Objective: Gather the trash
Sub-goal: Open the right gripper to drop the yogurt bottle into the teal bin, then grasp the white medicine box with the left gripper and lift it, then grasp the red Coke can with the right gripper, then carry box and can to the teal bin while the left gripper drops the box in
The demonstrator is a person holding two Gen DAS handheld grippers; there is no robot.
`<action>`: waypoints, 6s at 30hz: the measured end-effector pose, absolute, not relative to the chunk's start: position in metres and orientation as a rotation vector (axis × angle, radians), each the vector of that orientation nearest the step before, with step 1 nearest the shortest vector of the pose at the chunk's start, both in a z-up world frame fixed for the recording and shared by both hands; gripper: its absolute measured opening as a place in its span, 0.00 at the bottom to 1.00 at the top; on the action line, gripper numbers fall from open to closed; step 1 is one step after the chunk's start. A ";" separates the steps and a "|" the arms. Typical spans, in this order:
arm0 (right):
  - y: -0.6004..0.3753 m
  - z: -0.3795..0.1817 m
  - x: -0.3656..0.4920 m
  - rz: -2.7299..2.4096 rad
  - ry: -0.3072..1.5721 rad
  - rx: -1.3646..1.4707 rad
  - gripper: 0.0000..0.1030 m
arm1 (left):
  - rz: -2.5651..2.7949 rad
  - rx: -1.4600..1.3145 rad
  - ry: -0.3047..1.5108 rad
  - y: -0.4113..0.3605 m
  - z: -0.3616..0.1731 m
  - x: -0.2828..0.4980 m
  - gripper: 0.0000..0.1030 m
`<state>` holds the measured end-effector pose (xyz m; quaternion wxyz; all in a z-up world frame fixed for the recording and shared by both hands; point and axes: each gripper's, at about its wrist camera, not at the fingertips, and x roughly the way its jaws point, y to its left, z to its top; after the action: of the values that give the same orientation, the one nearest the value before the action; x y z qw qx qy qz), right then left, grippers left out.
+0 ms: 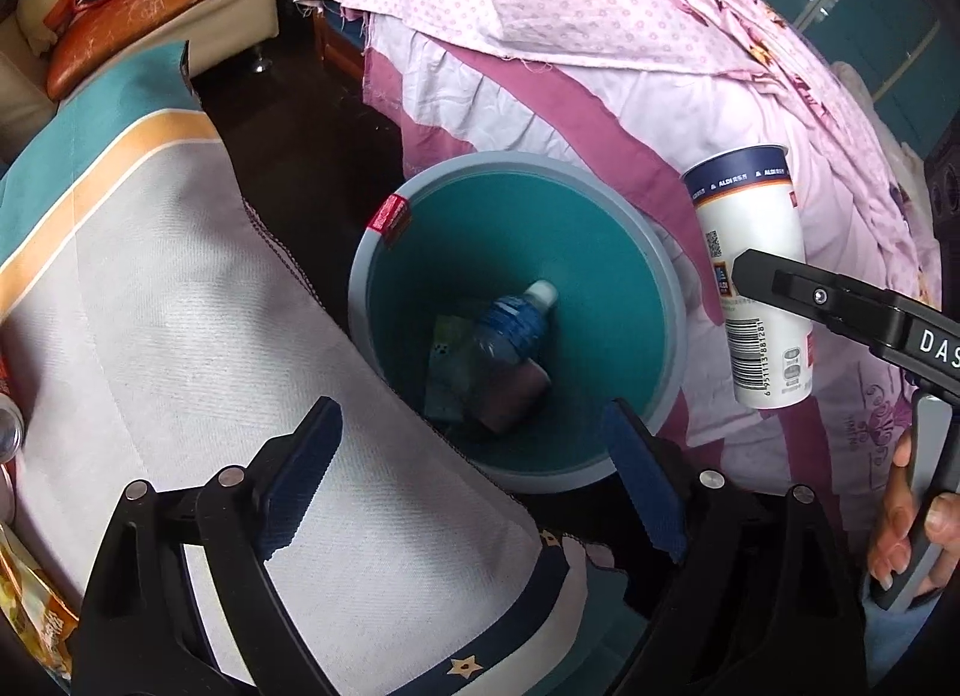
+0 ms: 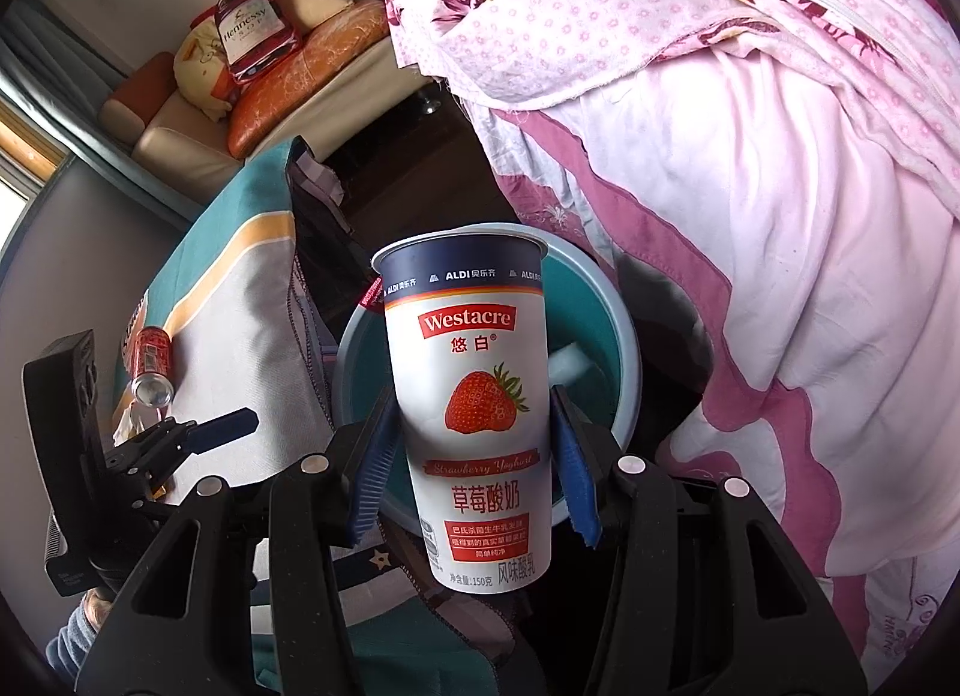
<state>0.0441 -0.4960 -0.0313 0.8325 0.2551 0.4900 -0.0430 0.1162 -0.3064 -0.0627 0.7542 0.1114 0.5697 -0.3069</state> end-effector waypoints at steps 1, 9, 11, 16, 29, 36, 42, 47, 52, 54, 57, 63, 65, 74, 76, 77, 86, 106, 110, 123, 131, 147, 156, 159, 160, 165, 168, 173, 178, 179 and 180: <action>-0.495 -0.032 0.045 -0.091 1.042 0.538 0.46 | -0.671 0.238 1.244 -0.304 -0.062 0.116 0.87; -0.486 -0.038 0.052 -0.092 1.078 0.519 0.46 | -0.668 0.195 1.240 -0.287 -0.057 0.114 0.90; -0.484 -0.039 0.053 -0.093 1.086 0.516 0.46 | -0.668 0.190 1.236 -0.282 -0.055 0.113 0.90; -0.480 -0.041 0.055 -0.095 1.104 0.505 0.46 | -0.675 0.172 1.229 -0.275 -0.050 0.112 0.90; -0.456 -0.030 0.056 -0.105 1.126 0.476 0.71 | -0.686 0.122 1.219 -0.247 -0.040 0.108 0.90; -0.433 -0.022 0.048 -0.095 1.148 0.455 0.75 | -0.678 0.120 1.191 -0.213 -0.031 0.096 0.91; -0.395 -0.016 0.042 -0.057 1.175 0.400 0.80 | -0.665 0.147 1.177 -0.170 -0.027 0.078 0.92; -0.357 -0.014 0.037 -0.021 1.203 0.348 0.80 | -0.656 0.169 1.163 -0.129 -0.024 0.062 0.93; -0.322 -0.014 0.036 0.006 1.229 0.305 0.81 | -0.648 0.193 1.156 -0.089 -0.024 0.050 0.93; -0.309 -0.014 0.036 0.018 1.241 0.288 0.81 | -0.639 0.212 1.155 -0.075 -0.027 0.046 0.93; -0.288 -0.016 0.036 0.039 1.259 0.264 0.81 | -0.632 0.245 1.166 -0.056 -0.034 0.042 0.93; -0.250 -0.025 0.035 0.087 1.316 0.196 0.81 | -0.634 0.277 1.212 -0.028 -0.052 0.040 0.93; -0.241 -0.028 0.035 0.100 1.334 0.179 0.81 | -0.639 0.299 1.219 -0.023 -0.057 0.038 0.93; -0.222 -0.038 0.038 0.116 1.371 0.144 0.81 | -0.641 0.331 1.255 -0.024 -0.078 0.038 0.93; -0.223 -0.038 0.039 0.115 1.373 0.143 0.81 | -0.634 0.334 1.254 -0.024 -0.080 0.039 0.93; -0.223 -0.038 0.039 0.115 1.373 0.142 0.81 | -0.631 0.335 1.252 -0.024 -0.081 0.040 0.93; -0.223 -0.040 0.047 0.118 1.379 0.131 0.81 | -0.619 0.319 1.201 -0.022 -0.070 0.033 0.65; -0.172 -0.007 0.180 0.244 1.311 0.086 0.81 | -0.337 -0.091 1.021 0.088 0.022 0.133 0.64; -0.146 -0.008 0.222 0.295 1.294 0.089 0.81 | -0.298 -0.149 1.016 0.106 0.022 0.154 0.64; -0.104 -0.048 0.283 0.353 1.338 0.052 0.49 | -0.257 -0.227 1.062 0.125 -0.003 0.182 0.64; -0.141 -0.026 0.250 0.341 1.257 0.150 0.46 | -0.301 -0.198 1.057 0.094 0.005 0.176 0.64; -0.299 0.005 0.125 0.165 1.098 0.385 0.46 | -0.537 -0.048 1.072 -0.066 0.010 0.136 0.64; -0.397 -0.003 0.065 0.028 1.032 0.518 0.46 | -0.657 0.105 1.134 -0.175 -0.011 0.111 0.64; -0.424 -0.005 0.051 -0.018 1.013 0.540 0.46 | -0.685 0.142 1.151 -0.206 -0.017 0.108 0.65; -0.431 -0.006 0.047 -0.031 1.009 0.541 0.46 | -0.692 0.153 1.156 -0.216 -0.020 0.107 0.65; -0.459 -0.013 0.039 -0.071 0.998 0.555 0.46 | -0.715 0.181 1.192 -0.258 -0.034 0.108 0.65; -0.471 -0.016 0.038 -0.083 0.993 0.556 0.46 | -0.723 0.196 1.212 -0.280 -0.042 0.111 0.65; -0.485 -0.023 0.039 -0.094 0.998 0.563 0.46 | -0.733 0.211 1.235 -0.305 -0.052 0.113 0.66; -0.493 -0.033 0.039 -0.094 1.005 0.584 0.46 | -0.708 0.213 1.246 -0.312 -0.060 0.119 0.78; -0.494 -0.035 0.039 -0.094 1.008 0.587 0.46 | -0.700 0.210 1.246 -0.311 -0.061 0.120 0.80; -0.495 -0.037 0.040 -0.093 1.010 0.590 0.46 | -0.690 0.209 1.246 -0.310 -0.063 0.121 0.80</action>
<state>0.0396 -0.4949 -0.0373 0.8327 0.2784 0.4767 -0.0439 0.1209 -0.3101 -0.0627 0.7519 0.0958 0.5705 -0.3161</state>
